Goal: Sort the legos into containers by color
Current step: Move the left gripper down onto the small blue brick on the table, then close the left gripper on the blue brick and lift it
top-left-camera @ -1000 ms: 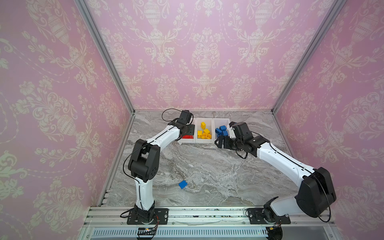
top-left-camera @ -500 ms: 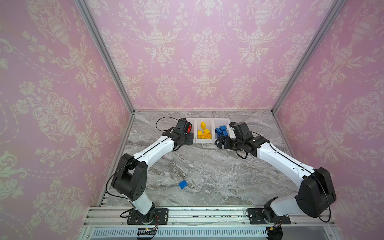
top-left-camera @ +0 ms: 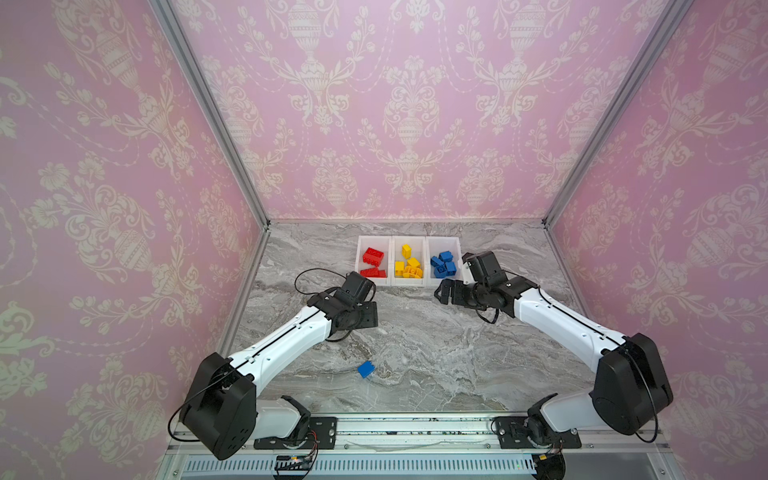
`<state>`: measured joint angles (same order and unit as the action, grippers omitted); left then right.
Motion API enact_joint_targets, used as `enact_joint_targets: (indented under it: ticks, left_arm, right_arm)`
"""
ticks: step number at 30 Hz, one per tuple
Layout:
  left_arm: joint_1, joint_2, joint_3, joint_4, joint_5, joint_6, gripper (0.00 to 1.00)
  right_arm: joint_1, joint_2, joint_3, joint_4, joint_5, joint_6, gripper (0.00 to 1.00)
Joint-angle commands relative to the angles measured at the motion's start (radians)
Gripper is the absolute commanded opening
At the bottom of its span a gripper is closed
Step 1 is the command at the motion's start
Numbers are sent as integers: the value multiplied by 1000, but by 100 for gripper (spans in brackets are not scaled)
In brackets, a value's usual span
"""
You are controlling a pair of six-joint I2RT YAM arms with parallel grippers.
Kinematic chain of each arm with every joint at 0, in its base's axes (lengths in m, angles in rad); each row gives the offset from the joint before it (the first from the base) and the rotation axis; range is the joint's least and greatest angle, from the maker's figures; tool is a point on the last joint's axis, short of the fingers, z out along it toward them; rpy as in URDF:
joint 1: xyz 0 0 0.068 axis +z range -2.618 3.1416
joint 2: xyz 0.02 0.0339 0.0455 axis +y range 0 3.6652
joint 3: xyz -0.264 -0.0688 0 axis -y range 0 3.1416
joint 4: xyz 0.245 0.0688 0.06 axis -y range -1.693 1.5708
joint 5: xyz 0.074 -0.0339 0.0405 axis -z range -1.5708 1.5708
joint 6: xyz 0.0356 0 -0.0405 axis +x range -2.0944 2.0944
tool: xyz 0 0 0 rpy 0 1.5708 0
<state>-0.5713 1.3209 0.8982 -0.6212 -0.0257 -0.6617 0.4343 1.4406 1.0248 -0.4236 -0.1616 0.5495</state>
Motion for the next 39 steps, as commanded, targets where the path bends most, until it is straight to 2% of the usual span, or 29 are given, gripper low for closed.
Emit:
enact_joint_targets:
  ticks: [1, 5, 10, 22, 33, 39]
  left_arm:
    - [-25, -34, -41, -64, 55, -106, 75]
    - [-46, -50, -88, -55, 107, -177, 88]
    - [-53, -78, -135, -88, 159, -243, 96]
    - [-59, -64, -232, -120, 214, -441, 86]
    - [-59, 55, -183, -104, 275, -490, 83]
    - [-61, 113, -104, -152, 259, -470, 80]
  right_arm:
    - [-5, -36, -15, -1, -19, -9, 100]
    - [-6, -43, -20, 3, -19, -8, 100]
    - [-8, -54, -21, -3, -21, -11, 100]
    - [-14, -73, -35, 6, -24, -4, 100]
    - [-35, -77, -36, 3, -35, -5, 100]
    - [-43, -77, -52, 16, -42, 1, 100]
